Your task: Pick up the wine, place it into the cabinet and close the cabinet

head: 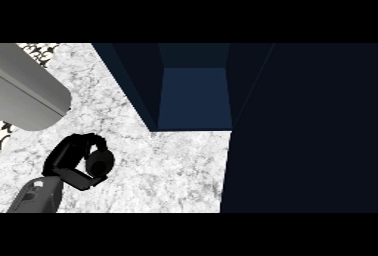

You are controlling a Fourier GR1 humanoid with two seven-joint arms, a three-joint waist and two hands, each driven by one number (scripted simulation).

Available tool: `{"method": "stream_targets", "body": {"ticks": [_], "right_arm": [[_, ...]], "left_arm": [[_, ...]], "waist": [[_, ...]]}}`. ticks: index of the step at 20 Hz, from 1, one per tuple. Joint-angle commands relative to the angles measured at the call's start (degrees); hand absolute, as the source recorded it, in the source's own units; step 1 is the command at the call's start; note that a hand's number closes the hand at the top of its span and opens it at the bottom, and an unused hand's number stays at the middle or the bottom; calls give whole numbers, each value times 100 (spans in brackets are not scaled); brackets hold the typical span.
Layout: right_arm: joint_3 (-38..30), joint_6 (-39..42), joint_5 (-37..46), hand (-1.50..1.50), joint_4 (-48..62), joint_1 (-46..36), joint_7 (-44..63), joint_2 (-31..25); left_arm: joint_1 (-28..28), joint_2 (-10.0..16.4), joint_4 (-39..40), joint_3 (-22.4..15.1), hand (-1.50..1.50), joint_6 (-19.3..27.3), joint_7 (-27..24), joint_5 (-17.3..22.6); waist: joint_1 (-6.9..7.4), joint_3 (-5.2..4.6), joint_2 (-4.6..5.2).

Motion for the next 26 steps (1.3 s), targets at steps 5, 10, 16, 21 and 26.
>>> {"method": "stream_targets", "body": {"ticks": [5,10,16,21,26], "right_arm": [[-207,-22,-443,-150,-679,99,470,-106],[-320,167,-619,-150,-595,189,269,-152],[-68,-60,-351,-150,-771,33,618,-5],[-570,299,-799,-150,-331,234,-15,-89],[-402,227,-637,-150,-437,305,45,27]], "left_arm": [[800,-654,-796,659,150,1432,-290,574],[1132,-836,-1968,507,150,1887,-246,503],[1626,-1272,-3628,195,150,1902,582,870],[1535,-1174,-4741,74,150,1833,1894,1363],[1832,-1373,-5860,-341,150,2270,2741,1227]], "waist": [[93,-8,-13],[72,-6,2],[92,-7,-15],[73,-1,-1],[69,-5,2]]}}
